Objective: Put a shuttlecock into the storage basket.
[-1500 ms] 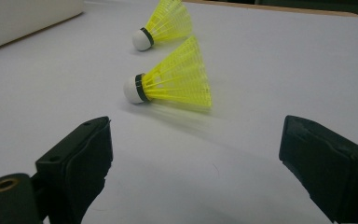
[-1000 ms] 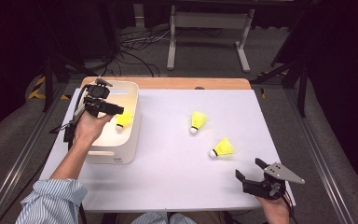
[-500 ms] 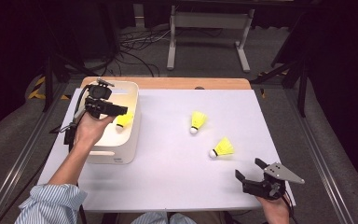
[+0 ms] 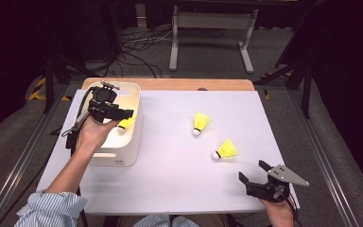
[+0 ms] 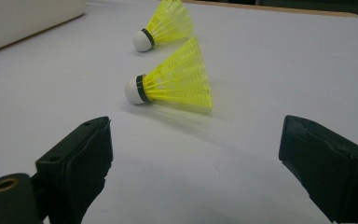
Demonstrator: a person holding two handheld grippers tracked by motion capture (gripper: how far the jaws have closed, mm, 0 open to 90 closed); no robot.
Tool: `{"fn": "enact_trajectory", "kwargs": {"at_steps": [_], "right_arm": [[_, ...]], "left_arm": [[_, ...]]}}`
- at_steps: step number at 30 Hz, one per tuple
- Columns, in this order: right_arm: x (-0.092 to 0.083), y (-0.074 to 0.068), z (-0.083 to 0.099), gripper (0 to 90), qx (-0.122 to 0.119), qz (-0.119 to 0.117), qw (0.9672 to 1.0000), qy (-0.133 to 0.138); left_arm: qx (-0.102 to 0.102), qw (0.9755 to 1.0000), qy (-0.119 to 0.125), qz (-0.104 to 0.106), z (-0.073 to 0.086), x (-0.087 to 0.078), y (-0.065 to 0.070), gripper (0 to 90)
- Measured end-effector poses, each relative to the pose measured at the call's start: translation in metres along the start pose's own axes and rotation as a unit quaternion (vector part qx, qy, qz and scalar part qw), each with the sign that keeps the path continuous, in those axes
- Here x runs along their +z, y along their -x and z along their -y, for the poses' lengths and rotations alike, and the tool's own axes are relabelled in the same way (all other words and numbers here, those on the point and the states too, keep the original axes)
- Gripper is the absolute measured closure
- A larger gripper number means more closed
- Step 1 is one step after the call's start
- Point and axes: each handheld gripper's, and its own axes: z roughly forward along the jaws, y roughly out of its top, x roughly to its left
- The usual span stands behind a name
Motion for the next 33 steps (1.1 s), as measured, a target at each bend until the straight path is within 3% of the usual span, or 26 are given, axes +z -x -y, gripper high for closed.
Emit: {"fn": "enact_trajectory", "kwargs": {"at_steps": [17,33], "right_arm": [[0.0,0.0,0.0,10.1,0.0,-0.001,1.0,0.0],[-0.001,0.0,0.0,10.1,0.003,0.002,1.0,0.001]], "left_arm": [[0.039,0.999,0.007,0.019,-0.001,-0.004,0.025,38.7],[0.055,0.9974,0.01,0.045,-0.002,0.001,0.045,38.4]]}}
